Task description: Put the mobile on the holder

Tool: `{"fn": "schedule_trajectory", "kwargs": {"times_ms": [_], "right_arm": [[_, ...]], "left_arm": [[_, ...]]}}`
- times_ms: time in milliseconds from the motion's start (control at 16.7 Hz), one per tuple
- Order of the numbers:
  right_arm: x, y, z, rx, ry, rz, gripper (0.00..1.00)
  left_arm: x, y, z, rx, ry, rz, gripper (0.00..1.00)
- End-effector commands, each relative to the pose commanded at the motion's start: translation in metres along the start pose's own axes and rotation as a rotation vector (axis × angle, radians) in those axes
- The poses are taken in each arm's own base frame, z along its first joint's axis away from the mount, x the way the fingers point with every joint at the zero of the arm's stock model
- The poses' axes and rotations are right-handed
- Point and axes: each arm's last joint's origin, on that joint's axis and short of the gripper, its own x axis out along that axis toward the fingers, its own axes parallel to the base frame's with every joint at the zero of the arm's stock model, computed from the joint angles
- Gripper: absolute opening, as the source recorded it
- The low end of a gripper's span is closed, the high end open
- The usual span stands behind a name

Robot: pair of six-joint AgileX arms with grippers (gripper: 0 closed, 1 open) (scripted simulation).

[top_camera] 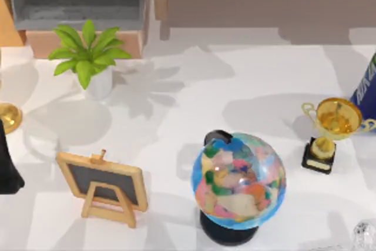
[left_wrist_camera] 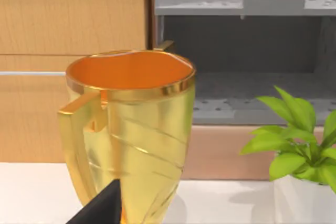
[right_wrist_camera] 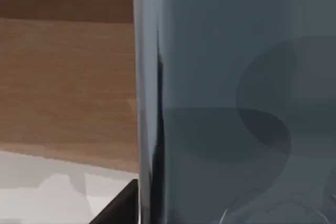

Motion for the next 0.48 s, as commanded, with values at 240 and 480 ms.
{"fn": "schedule_trajectory", "kwargs": {"times_ms": [240,480], "right_arm": [[-0.044,-0.086,-0.015,-0.009,-0.156,-0.112,0.0],[-0.085,-0.156,-0.06,-0.014,-0.232,-0.233,0.0]], "left_arm": [[0.0,0.0,0.0,0.0,0.0,0.0,1.0],[0.0,0.0,0.0,0.0,0.0,0.0,1.0]]}}
